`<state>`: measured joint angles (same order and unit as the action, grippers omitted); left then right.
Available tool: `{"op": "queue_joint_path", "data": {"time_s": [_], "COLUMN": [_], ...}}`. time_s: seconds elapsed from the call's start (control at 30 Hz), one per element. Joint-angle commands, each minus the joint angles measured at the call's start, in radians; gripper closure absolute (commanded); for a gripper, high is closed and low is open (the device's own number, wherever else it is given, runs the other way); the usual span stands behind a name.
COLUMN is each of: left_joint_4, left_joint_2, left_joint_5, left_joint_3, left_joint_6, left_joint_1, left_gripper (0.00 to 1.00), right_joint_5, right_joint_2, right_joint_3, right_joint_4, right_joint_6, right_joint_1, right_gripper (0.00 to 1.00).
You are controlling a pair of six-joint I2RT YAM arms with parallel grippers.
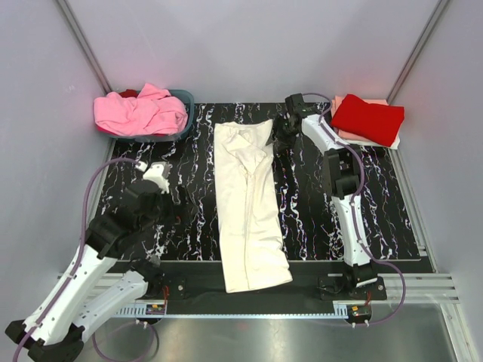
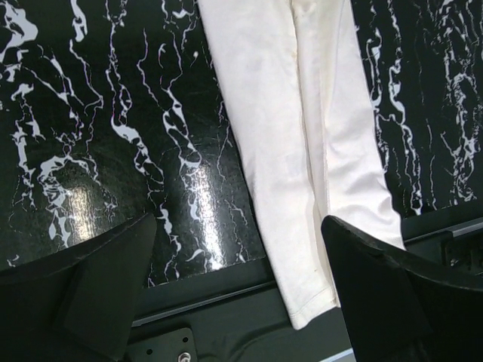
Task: Fold and stack the t-shirts
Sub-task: Fold the tshirt
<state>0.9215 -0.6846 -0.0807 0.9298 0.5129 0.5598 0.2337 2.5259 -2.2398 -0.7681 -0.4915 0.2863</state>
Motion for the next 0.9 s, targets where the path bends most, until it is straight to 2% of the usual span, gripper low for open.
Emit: {"op": "queue_joint_path", "data": {"time_s": [0.0,0.13,0.27,0.37,0.4,0.5,0.57,0.67,0.77,0.87], "left_joint_4": [-0.046,-0.064,-0.072,-0.072,-0.073,-0.075,-0.075,-0.075,-0.079,-0.079], "left_joint_2": [0.052,0.091,0.103,0.105,0.103,0.085,0.071,0.068,0.066,0.060], "left_joint_5": [-0.014,-0.025,-0.060,-0.073,-0.073,-0.068,-0.065,-0.065,-0.067,-0.068], "left_joint_3": [-0.052,-0.062,-0.068,-0.069,-0.072,-0.072,-0.074,-0.075,-0.077,-0.077], "left_joint_6": [-0.017,-0.010,-0.004,0.001,0.001,-0.001,0.001,0.001,0.003,0.004], "left_joint_1": [0.002,0.002,0.002,0.002,0.002,0.000,0.000,0.000,0.000,0.000], "left_gripper": [0.01,0.01,0.01,0.01,0.01,0.02,0.02,0.03,0.02,0.03], "right_joint_5": [0.067,0.118,0.194,0.201,0.187,0.038,-0.150,-0.269,-0.319,-0.258], "right_joint_2": [0.037,0.076,0.105,0.117,0.117,0.091,0.068,0.045,0.085,0.149], "right_joint_3": [-0.053,-0.041,-0.015,0.003,0.005,-0.017,-0.021,-0.018,-0.090,-0.177], "right_joint_4": [0.058,0.114,0.196,0.257,0.268,0.236,0.201,0.196,0.161,0.179], "right_joint_6": [-0.007,-0.044,-0.099,-0.143,-0.172,-0.212,-0.243,-0.303,-0.320,-0.320], "right_joint_1": [-0.001,0.001,0.001,0.001,0.001,0.001,-0.006,-0.035,-0.045,-0.050], "right_gripper": [0.40,0.47,0.61,0.93,1.00,1.00,1.00,1.00,1.00,1.00]}}
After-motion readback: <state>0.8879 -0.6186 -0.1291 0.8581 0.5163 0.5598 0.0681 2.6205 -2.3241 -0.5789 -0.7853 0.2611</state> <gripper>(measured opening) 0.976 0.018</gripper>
